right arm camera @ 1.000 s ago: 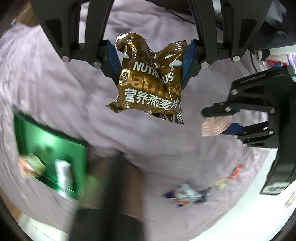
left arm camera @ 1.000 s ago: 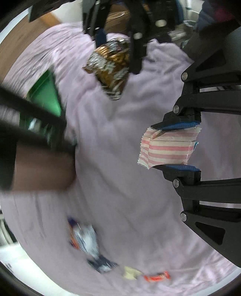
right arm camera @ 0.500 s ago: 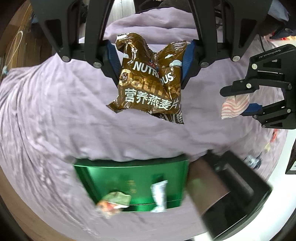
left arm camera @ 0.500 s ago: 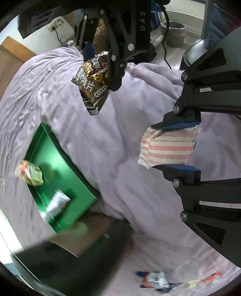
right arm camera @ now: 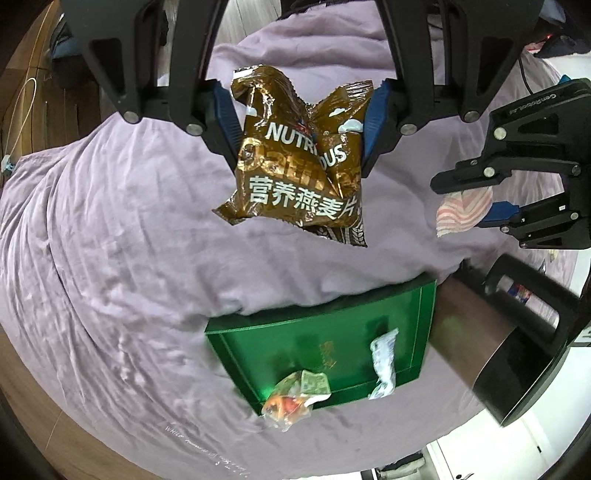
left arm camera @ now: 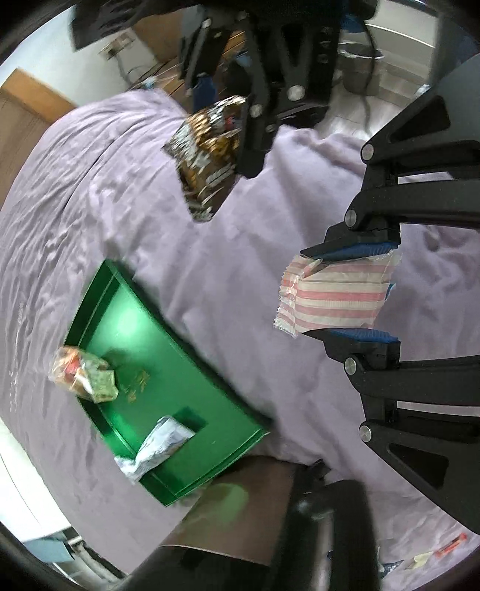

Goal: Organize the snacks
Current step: 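Carry the striped wrapper and Nutrious bag with both grippers over the green tray, then open the left gripper over the tray while the right releases the Nutrious bag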

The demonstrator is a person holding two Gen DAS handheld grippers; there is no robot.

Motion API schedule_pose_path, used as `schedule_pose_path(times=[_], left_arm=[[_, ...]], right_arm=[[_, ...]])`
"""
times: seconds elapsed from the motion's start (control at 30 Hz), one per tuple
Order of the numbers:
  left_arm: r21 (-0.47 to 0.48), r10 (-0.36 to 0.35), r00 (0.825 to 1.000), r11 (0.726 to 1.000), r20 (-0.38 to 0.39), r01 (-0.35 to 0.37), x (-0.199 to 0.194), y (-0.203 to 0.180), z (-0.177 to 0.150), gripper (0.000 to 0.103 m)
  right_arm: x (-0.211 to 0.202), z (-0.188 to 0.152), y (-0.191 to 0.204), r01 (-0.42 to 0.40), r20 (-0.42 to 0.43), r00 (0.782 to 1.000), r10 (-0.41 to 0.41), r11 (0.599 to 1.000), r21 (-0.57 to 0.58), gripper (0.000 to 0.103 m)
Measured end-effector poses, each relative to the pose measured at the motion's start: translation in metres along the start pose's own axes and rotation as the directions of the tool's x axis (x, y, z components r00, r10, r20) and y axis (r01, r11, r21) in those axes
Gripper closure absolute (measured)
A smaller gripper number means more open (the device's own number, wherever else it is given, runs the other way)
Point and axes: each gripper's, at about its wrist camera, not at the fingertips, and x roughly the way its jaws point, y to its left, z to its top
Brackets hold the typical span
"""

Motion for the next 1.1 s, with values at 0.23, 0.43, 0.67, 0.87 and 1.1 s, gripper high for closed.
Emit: schedule_pose_path(times=[0.23, 0.43, 0.67, 0.87, 1.1], left_arm=[[-0.116, 0.084, 0.993, 0.99, 0.08, -0.075, 0.002, 0.027, 0.046, 0.076], [-0.266, 0.137, 0.985, 0.958, 0.108, -0.104, 0.016, 0.067, 0.078, 0.076], [-0.339, 0.19, 0.975, 0.93, 0.114, -0.142, 0.049, 0.091, 0.112, 0.076], [-0.392, 0.212, 0.975, 0.904, 0.061, -0.172, 0.082, 0.1, 0.115, 0.076], [-0.413, 0.238, 0.971, 0.886, 0.015, -0.211, 0.102, 0.104, 0.105, 0.076]], right_arm=[[0.007, 0.047, -0.01, 0.018, 0.08, 0.997, -0.016, 1.0, -0.024, 0.093], [0.027, 0.098, -0.013, 0.05, 0.131, 0.991, -0.039, 0.996, -0.08, 0.093], [0.071, 0.156, -0.026, 0.069, 0.146, 0.988, -0.053, 0.992, -0.105, 0.093], [0.119, 0.178, -0.033, 0.076, 0.085, 0.994, -0.066, 0.989, -0.123, 0.093], [0.141, 0.18, -0.033, 0.073, 0.054, 0.996, -0.066, 0.988, -0.135, 0.092]])
